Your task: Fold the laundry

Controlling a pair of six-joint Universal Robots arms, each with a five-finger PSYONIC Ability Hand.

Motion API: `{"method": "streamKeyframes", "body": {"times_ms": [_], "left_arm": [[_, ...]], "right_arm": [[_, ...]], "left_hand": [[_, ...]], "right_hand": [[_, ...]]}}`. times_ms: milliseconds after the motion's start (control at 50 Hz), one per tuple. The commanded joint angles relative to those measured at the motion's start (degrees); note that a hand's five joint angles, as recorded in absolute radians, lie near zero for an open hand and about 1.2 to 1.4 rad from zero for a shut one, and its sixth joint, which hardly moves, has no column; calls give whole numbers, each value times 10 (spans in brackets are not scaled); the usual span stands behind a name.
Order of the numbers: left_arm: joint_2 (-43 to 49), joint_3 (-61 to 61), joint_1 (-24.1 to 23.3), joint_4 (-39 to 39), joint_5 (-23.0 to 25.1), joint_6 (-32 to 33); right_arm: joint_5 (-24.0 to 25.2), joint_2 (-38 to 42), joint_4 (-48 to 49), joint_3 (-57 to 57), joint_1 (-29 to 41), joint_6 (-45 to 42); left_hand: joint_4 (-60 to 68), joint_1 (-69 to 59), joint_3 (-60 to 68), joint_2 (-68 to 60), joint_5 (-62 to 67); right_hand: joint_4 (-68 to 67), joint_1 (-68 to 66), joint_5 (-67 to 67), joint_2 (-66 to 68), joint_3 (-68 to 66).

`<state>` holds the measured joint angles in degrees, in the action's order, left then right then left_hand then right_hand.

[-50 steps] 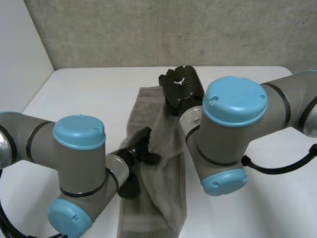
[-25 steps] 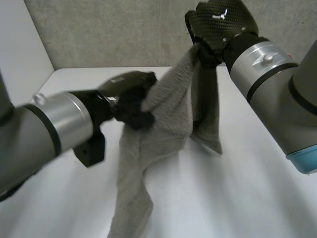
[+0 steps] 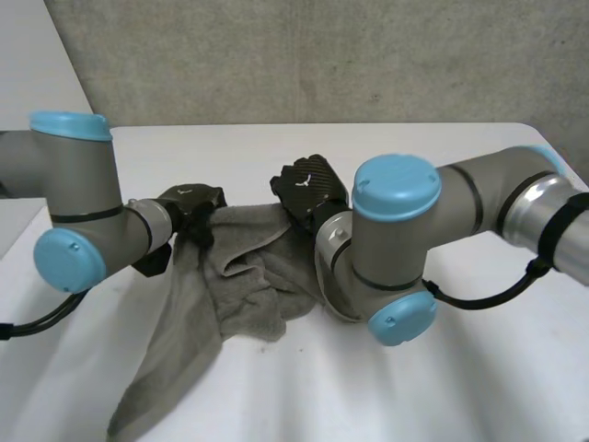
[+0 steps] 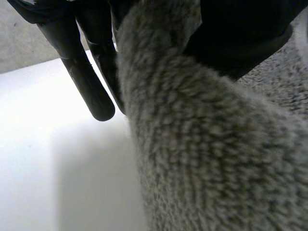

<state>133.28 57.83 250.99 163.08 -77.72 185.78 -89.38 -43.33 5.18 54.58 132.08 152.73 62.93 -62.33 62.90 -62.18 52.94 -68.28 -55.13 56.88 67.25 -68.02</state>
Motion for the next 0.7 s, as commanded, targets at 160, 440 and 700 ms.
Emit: {"method": "streamKeyframes", "body": {"times_ms": [160, 440, 700], "left_arm": [[-151, 89, -44, 41, -46, -3], [-261, 220, -109, 124, -107, -64], [-104, 179, -145, 187, -175, -43]], "right_arm": [[-10, -85, -4, 74, -13, 108], [-1, -201, -119, 192, -118, 280], [12, -229, -99, 349, -131, 276]], "left_hand": [[-397, 392, -397, 390, -398], [-409, 403, -409, 402, -409], [-467, 461, -466, 459, -467]], "right_hand": [[583, 451, -569, -572, 580], [583, 451, -569, -572, 580], [583, 451, -569, -572, 580]]}}
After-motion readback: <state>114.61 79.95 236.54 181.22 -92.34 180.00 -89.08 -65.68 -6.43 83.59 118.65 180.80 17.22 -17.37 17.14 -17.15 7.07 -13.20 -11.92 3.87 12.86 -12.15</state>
